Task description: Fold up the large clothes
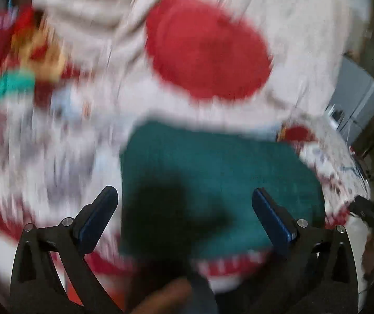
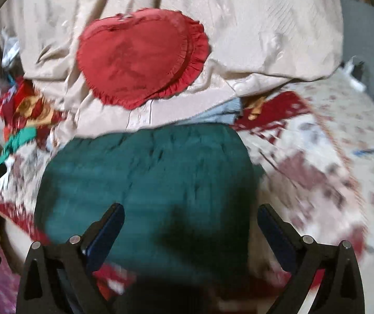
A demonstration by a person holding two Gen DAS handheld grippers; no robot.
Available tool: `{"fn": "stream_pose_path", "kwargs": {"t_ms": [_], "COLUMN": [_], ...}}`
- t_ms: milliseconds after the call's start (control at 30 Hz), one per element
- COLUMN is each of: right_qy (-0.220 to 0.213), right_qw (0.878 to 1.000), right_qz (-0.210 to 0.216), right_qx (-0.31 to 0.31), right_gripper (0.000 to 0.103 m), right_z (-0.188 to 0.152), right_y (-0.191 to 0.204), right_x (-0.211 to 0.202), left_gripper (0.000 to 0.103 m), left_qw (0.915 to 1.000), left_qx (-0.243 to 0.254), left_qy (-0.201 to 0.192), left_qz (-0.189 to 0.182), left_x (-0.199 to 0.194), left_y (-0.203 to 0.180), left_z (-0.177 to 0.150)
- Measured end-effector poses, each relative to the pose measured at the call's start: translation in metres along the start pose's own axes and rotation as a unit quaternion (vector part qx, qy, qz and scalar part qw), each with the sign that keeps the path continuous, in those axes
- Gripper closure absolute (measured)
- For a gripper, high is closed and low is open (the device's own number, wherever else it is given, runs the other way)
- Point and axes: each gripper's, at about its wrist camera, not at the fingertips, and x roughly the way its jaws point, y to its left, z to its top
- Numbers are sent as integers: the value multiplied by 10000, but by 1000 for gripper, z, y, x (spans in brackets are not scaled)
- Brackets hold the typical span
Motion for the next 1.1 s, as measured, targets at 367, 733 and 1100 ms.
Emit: {"fn": "stream_pose_path", "kwargs": {"t_ms": [367, 733, 1100], "right_qy": [-100, -578, -645], "right_qw": [9983, 9958, 9946], "right_qz": [-487, -645, -632], "right_qx": [-302, -313, -503], "right_gripper": [2, 2, 2], "right_z": [-109, -101, -97], "right_y": [26, 30, 40], "right_x": [-84, -114, -115], "left_gripper": [0, 0, 0], "left_qw": [9923, 9890, 9888], "left_qx": [567, 868, 886], "left_qy": [60, -374, -383], "left_qz": [1100, 1138, 1135], "left_x": [-39, -73, -73], "left_y": [-64, -94, -98], "left_z": [-88, -89, -90]}}
